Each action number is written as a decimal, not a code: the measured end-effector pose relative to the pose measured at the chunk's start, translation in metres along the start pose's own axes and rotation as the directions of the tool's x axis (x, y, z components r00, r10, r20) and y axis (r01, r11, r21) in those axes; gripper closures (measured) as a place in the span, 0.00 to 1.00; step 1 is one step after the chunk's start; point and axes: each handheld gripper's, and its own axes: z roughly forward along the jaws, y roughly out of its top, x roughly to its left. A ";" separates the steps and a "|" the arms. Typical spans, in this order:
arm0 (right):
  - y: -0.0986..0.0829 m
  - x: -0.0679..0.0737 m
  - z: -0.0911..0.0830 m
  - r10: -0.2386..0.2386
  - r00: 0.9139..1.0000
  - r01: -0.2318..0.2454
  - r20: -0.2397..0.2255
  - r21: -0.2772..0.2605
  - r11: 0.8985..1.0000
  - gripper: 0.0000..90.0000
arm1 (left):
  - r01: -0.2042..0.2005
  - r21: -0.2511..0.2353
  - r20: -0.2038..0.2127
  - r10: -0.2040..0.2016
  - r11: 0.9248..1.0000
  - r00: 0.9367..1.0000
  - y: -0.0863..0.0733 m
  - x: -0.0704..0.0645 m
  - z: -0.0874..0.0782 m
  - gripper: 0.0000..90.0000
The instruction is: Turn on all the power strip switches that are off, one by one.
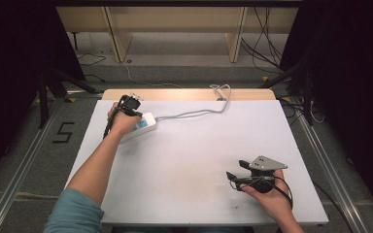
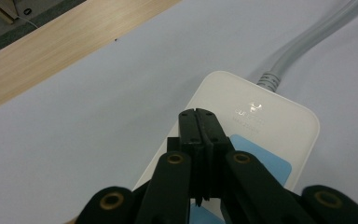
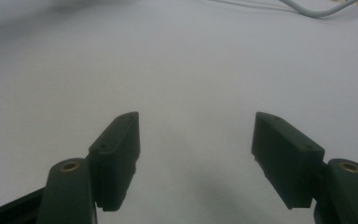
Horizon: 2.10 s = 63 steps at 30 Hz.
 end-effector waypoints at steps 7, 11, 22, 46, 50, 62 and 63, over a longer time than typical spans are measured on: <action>0.000 0.000 0.000 0.004 1.000 -0.004 0.002 0.002 1.000 0.37 | 0.022 -0.003 0.003 -0.022 1.000 1.000 0.000 0.003 0.001 1.00; 0.000 0.000 0.000 0.002 1.000 -0.002 -0.002 0.001 1.000 0.37 | 0.027 -0.004 0.010 -0.027 1.000 1.000 -0.001 0.003 0.001 1.00; 0.000 0.000 0.001 0.000 1.000 0.000 -0.003 0.006 1.000 0.37 | 0.025 0.007 0.005 -0.025 1.000 1.000 0.000 0.002 0.003 1.00; 0.000 -0.001 0.000 0.003 1.000 -0.003 0.005 -0.003 1.000 0.37 | 0.071 0.028 0.001 -0.071 0.997 0.997 -0.002 0.008 0.000 1.00; 0.000 -0.001 0.000 0.004 1.000 -0.004 0.008 -0.004 1.000 0.37 | 0.066 0.008 -0.001 -0.066 0.998 0.998 0.000 0.007 -0.004 1.00; 0.000 -0.001 0.000 0.005 1.000 -0.005 0.007 -0.001 1.000 0.37 | 0.047 0.002 -0.001 -0.047 0.999 0.999 0.001 0.006 -0.010 1.00; 0.000 -0.001 0.000 0.005 1.000 -0.005 0.006 0.000 1.000 0.37 | 0.046 0.002 -0.001 -0.046 0.999 0.999 0.001 0.006 -0.011 1.00</action>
